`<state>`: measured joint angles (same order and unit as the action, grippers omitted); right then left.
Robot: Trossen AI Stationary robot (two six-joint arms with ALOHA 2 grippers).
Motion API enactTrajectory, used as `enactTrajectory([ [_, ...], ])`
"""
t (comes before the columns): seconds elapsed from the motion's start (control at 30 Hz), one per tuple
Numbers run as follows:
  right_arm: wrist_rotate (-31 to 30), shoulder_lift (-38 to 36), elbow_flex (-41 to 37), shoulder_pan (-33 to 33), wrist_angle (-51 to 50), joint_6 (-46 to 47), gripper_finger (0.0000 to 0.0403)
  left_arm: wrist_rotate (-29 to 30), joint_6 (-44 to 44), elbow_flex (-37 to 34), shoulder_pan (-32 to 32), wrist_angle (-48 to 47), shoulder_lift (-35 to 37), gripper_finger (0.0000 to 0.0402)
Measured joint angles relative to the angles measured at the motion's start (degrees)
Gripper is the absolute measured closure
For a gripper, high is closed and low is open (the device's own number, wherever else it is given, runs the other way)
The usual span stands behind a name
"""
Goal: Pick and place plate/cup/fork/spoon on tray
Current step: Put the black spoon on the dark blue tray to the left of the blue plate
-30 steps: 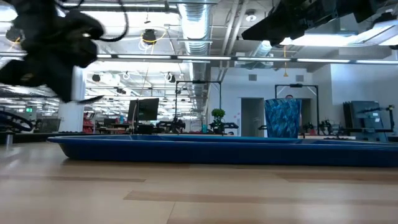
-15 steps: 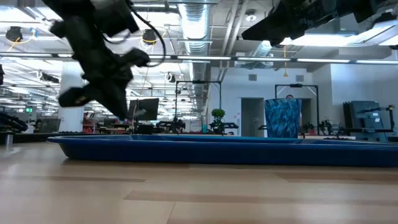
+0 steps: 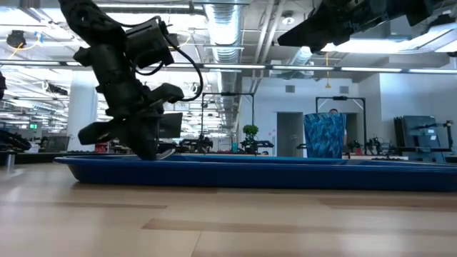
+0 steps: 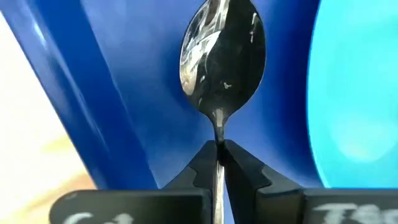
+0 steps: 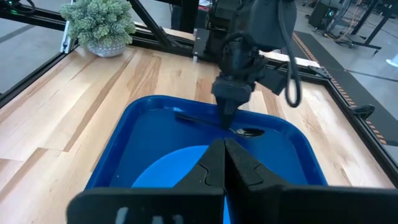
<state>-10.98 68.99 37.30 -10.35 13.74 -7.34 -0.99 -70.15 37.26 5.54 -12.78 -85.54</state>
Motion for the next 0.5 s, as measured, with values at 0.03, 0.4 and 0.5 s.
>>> enactTrajectory([
  [0.03, 0.0, 0.0, 0.0, 0.0, 0.0, 0.1, 0.039, 0.9, 0.1, 0.0, 0.2, 0.0, 0.0, 0.0393],
  [0.4, 0.0, 0.0, 0.0, 0.0, 0.0, 0.2, 0.039, 3.6, -0.5, 0.0, 0.9, -2.4, 0.1, 0.0379],
  [0.5, 0.0, 0.0, 0.0, 0.0, 0.0, 0.3, 0.039, 5.4, -2.2, 0.0, 0.3, -3.4, 0.1, 0.0375],
])
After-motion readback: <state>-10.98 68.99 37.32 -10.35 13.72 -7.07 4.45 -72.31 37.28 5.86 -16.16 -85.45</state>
